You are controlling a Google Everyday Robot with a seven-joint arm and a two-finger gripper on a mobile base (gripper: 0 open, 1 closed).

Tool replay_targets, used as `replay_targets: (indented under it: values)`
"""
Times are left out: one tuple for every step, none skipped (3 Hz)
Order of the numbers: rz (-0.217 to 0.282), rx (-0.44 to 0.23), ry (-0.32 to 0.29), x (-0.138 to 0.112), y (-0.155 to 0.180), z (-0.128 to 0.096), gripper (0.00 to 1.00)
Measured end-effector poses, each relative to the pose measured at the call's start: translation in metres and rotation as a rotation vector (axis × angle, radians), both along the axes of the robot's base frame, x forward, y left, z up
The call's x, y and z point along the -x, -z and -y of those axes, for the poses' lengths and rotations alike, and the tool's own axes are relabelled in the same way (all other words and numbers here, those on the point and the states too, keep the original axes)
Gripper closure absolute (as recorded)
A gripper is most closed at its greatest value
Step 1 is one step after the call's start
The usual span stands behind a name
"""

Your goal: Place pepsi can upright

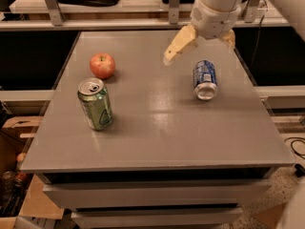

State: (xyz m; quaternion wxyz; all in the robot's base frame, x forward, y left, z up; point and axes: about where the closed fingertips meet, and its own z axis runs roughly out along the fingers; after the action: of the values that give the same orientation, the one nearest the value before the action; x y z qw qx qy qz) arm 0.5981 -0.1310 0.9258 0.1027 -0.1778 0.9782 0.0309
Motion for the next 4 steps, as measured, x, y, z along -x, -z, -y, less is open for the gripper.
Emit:
replay_targets:
  values:
    - [-0.038,0.01,0.16,-0.014,0.019,-0.008,0.0]
    - [-0.069,0.024,0.314,-0.024,0.04,-0.007,0.0]
    - [-0.098,0.027,0.41,-0.029,0.06,-0.002,0.0]
    - [-0.122,0.03,0.459,-0.029,0.077,0.005,0.17]
